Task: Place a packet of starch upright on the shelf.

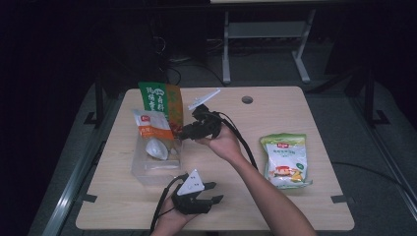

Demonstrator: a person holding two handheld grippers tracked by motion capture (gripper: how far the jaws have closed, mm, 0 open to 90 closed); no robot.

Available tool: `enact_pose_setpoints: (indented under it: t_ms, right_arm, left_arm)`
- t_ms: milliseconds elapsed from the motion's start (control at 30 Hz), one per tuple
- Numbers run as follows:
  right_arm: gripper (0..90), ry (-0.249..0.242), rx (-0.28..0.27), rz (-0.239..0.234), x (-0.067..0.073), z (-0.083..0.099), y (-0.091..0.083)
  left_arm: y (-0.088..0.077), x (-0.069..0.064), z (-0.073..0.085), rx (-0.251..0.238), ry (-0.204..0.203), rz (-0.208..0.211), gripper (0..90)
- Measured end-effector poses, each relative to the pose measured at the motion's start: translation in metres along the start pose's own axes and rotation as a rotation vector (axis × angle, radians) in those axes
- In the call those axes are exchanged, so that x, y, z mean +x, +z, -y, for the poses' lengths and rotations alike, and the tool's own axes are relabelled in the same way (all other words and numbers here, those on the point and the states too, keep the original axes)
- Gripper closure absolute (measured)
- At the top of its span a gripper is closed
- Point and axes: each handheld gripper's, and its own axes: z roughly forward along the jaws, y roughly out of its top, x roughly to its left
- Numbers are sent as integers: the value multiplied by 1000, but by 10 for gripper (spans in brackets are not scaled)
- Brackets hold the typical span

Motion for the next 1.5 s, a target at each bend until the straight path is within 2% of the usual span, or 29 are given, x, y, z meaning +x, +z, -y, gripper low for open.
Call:
enact_pose_setpoints:
  t_ms: [167, 233, 500, 533, 867, 1100, 1233, 1500]
  right_arm:
    - [599, 10, 6, 8, -3, 10, -15]
    - [583, -2, 13, 18, -6, 15, -20]
    - [551, 45, 2, 35, -14, 35, -47]
    - [544, 37, 1, 44, -15, 38, -50]
    - [495, 84, -4, 91, -24, 64, -84]
    - [477, 111, -13, 107, -29, 78, -99]
    - [454, 129, -1, 115, -31, 85, -105]
    - [448, 147, 1, 139, -37, 101, -121]
  left_arm:
    - [1, 0, 0, 1, -1, -3, 504]
    - [1, 0, 0, 4, -5, 1, 503]
    - [2, 2, 0, 7, -14, -4, 495]
    - [2, 2, 0, 6, -14, -4, 494]
    - [5, 1, -1, 14, -12, 3, 482]
    - [7, 2, -1, 20, 1, 9, 482]
    - [8, 2, -2, 22, 5, 4, 476]
    - [10, 3, -1, 18, -16, 6, 461]
